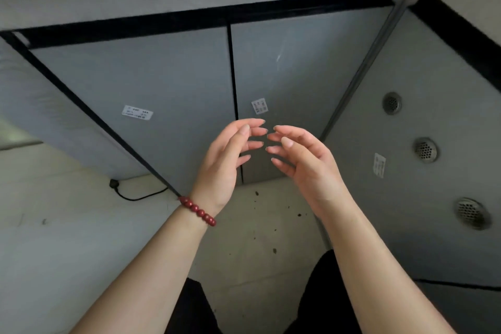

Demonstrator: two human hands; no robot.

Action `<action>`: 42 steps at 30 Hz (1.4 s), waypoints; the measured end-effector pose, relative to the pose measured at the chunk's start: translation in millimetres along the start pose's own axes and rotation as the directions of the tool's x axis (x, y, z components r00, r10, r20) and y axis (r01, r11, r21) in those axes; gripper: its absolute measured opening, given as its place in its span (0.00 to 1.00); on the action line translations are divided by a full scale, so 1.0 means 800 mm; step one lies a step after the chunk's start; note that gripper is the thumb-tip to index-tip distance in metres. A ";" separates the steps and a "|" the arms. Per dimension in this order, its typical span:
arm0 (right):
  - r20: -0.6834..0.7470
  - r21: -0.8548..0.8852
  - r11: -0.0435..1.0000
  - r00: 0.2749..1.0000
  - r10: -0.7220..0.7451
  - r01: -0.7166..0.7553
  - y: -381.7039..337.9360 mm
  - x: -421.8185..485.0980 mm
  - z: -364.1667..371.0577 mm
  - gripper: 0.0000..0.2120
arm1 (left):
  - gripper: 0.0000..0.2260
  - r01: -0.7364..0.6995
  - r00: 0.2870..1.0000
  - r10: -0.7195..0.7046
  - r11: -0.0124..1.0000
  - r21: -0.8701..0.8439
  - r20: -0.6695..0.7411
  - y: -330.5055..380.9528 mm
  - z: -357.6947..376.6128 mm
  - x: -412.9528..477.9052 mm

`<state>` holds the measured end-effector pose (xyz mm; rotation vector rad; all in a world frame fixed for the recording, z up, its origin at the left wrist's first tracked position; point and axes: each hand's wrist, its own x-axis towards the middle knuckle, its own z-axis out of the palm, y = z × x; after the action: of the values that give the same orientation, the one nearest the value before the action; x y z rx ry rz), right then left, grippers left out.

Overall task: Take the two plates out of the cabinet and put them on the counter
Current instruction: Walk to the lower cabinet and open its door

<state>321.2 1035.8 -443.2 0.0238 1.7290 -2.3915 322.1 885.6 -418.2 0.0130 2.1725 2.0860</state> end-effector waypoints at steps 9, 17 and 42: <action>-0.014 -0.007 0.998 0.998 -0.059 0.058 0.094 0.012 -0.020 0.09 | 0.14 -0.046 0.999 0.046 0.999 -0.023 0.006 -0.101 -0.008 0.013; -0.142 -0.032 0.991 0.981 -0.131 0.128 0.105 0.001 0.004 0.09 | 0.15 -0.073 0.984 0.078 0.997 -0.037 0.158 -0.112 -0.030 0.018; 0.038 0.012 0.954 0.953 -0.300 0.299 -0.009 0.057 0.043 0.11 | 0.16 -0.304 0.953 0.304 0.953 0.020 -0.005 0.019 -0.045 0.038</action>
<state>278.9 999.2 -431.4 -0.3052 1.8202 -2.5838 287.2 853.1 -404.6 0.3649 2.3209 2.2189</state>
